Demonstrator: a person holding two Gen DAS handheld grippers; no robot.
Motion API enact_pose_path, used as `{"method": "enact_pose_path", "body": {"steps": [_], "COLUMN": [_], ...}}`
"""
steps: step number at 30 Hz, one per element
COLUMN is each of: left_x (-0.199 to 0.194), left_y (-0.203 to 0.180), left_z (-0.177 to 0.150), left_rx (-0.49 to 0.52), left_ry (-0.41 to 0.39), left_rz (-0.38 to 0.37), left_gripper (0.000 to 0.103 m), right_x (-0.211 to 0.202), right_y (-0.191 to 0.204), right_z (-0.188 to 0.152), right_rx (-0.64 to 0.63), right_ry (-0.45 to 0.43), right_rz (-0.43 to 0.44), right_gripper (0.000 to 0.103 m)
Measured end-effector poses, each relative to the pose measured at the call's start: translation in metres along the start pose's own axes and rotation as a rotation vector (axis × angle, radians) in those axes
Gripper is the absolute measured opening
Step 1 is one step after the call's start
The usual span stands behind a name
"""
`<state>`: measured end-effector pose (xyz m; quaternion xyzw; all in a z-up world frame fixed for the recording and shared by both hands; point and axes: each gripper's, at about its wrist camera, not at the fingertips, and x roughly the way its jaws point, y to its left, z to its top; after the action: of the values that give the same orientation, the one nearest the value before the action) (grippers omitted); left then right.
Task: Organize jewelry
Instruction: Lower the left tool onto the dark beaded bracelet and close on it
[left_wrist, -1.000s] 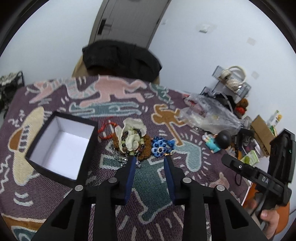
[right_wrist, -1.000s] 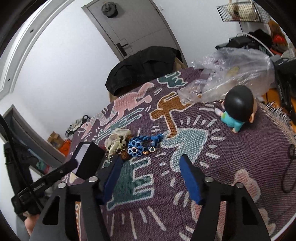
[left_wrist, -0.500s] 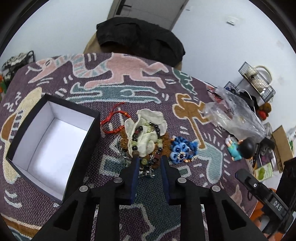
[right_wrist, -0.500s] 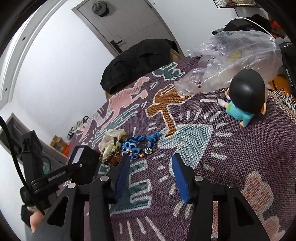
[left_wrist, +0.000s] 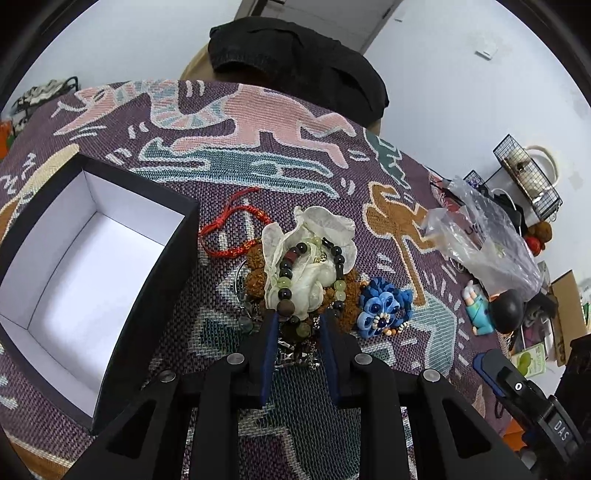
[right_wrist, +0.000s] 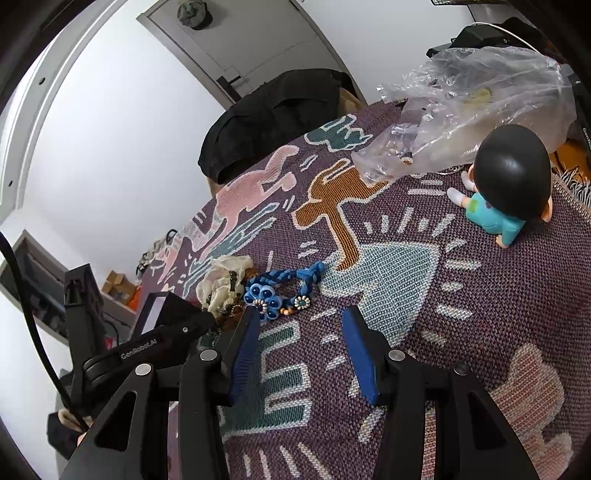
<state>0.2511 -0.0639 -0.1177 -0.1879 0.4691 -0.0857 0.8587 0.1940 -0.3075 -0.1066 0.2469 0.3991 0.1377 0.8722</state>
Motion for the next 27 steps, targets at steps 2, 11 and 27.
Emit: {"method": "enact_pose_path", "body": {"steps": [2, 11, 27], "left_x": [0.001, 0.004, -0.059], "left_y": [0.004, 0.008, 0.000], "left_z": [0.000, 0.001, 0.019], "left_rx": [-0.021, -0.055, 0.026], "left_ry": [-0.002, 0.003, -0.111], "left_rz": [-0.019, -0.055, -0.071], "left_gripper": [0.024, 0.010, 0.010], "right_x": [0.004, 0.036, 0.092], "right_y": [0.001, 0.012, 0.057], "right_z": [0.000, 0.008, 0.016], "right_rx": [0.001, -0.003, -0.190], "right_ry": [0.006, 0.068, 0.190], "right_rz": [-0.002, 0.005, -0.086], "right_gripper": [0.049, 0.049, 0.049]}}
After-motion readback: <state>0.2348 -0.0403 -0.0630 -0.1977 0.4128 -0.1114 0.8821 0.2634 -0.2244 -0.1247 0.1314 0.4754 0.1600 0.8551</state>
